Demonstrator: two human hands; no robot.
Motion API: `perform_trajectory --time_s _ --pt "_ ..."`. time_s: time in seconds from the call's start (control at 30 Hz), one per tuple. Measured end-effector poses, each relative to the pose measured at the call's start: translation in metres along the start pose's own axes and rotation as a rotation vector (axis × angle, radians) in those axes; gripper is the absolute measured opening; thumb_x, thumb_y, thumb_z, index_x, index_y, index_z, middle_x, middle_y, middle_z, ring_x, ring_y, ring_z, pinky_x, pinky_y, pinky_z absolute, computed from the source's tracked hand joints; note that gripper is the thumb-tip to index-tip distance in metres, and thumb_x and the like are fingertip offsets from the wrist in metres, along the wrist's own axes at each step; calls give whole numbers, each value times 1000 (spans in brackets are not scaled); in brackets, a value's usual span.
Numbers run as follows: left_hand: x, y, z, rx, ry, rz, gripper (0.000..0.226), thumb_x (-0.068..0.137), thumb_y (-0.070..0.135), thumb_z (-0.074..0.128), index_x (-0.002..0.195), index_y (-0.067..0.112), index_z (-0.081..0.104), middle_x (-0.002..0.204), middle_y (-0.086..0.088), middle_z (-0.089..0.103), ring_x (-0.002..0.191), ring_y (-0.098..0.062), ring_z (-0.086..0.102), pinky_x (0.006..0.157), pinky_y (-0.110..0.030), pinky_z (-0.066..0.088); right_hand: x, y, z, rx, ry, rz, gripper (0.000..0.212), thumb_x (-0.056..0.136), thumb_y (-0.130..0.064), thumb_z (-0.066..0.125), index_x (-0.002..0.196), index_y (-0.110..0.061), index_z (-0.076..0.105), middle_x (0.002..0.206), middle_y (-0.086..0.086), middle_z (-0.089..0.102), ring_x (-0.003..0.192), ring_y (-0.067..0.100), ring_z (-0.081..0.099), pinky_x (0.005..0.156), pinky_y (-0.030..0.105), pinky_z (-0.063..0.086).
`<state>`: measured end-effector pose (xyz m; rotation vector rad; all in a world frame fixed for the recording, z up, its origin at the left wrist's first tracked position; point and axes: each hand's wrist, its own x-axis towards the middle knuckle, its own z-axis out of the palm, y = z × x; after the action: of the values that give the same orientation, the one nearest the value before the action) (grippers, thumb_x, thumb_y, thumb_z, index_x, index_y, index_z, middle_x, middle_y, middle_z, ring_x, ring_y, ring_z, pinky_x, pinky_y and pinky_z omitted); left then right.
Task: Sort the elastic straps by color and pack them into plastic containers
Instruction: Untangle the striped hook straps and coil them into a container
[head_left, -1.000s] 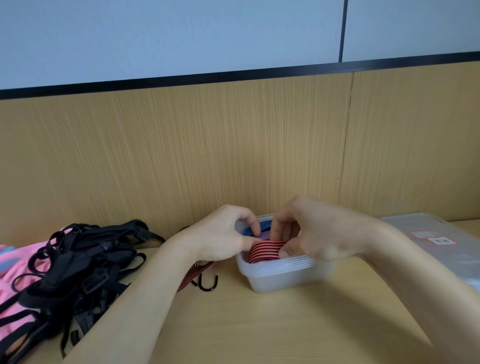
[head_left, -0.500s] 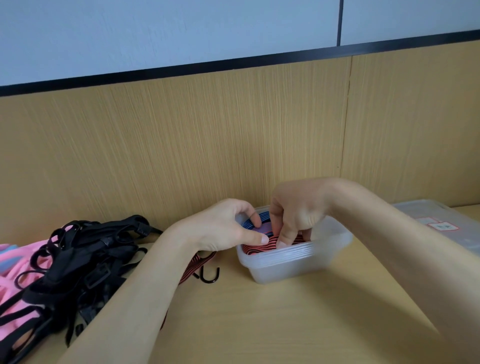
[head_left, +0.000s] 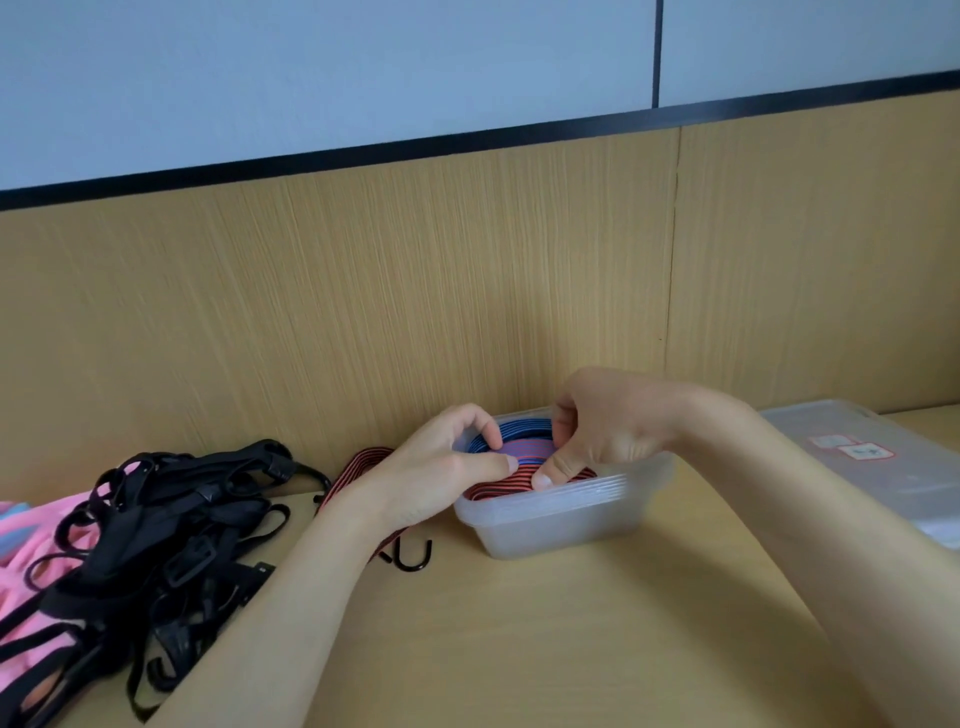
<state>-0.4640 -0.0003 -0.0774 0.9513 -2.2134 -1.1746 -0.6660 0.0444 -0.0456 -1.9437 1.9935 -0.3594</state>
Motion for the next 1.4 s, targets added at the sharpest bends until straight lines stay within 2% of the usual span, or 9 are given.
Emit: perform_trajectory --time_s 0.17,0.33,0.5,0.77,1.0,1.07,1.17,1.27,1.4 --pt "-1 -2 -1 -76 -13 24 21 93 12 69 106 4 55 92 3 67 80 -3 62 68 -13 45 -10 10 5 67 92 -117 47 62 -57 90 81 -25 62 63 -13 52 53 2 44 47 14 32" --pt "1 -6 -6 -85 11 20 16 95 25 68 101 10 64 94 2 71 86 -8 65 82 -24 45 -12 14 10 310 254 -195 34 83 -52 76 82 -20 65 75 -2 68 66 8 57 65 28 47" --pt "9 -9 -10 -58 282 70 17 100 17 60 87 15 71 110 0 72 93 1 65 79 -9 45 -6 14 20 211 492 -248 22 92 -31 71 75 -21 62 79 -4 65 77 14 60 71 36 48" --pt "-18 -32 -44 171 589 142 27 103 16 54 82 24 70 94 -6 73 94 -28 67 80 -28 44 -14 -9 35 70 524 -362 16 94 -34 61 80 -28 56 88 -13 54 87 14 55 75 43 52" --pt "-65 -52 -48 369 735 61 17 97 22 61 86 34 64 85 12 68 79 7 60 66 -22 42 -26 -43 61 -86 611 -526 15 93 -28 57 79 -23 55 82 -12 47 77 11 44 76 30 33" --pt "-73 -57 -41 407 688 7 5 94 35 64 97 36 60 97 17 65 92 7 58 80 -24 48 -28 -50 66 -105 621 -561 15 93 -29 56 80 -23 56 83 -11 47 79 13 45 77 32 36" --pt "-82 -69 -31 489 508 -129 53 82 63 65 126 39 47 124 24 46 117 3 44 99 -29 41 -31 -54 68 -88 647 -578 14 92 -28 57 81 -22 55 83 -10 48 81 14 47 77 33 36" --pt "-86 -74 -27 549 411 -202 78 73 64 69 138 43 31 132 22 36 122 -3 40 96 -28 40 -33 -54 67 -81 661 -584 13 93 -27 58 81 -22 55 84 -9 49 80 14 46 76 32 35" --pt "-83 -74 -23 596 457 -282 59 84 44 64 135 39 37 112 11 57 99 -10 58 81 -33 53 -38 -60 69 -91 697 -613 13 93 -25 58 80 -20 55 83 -7 49 77 16 46 75 35 39"
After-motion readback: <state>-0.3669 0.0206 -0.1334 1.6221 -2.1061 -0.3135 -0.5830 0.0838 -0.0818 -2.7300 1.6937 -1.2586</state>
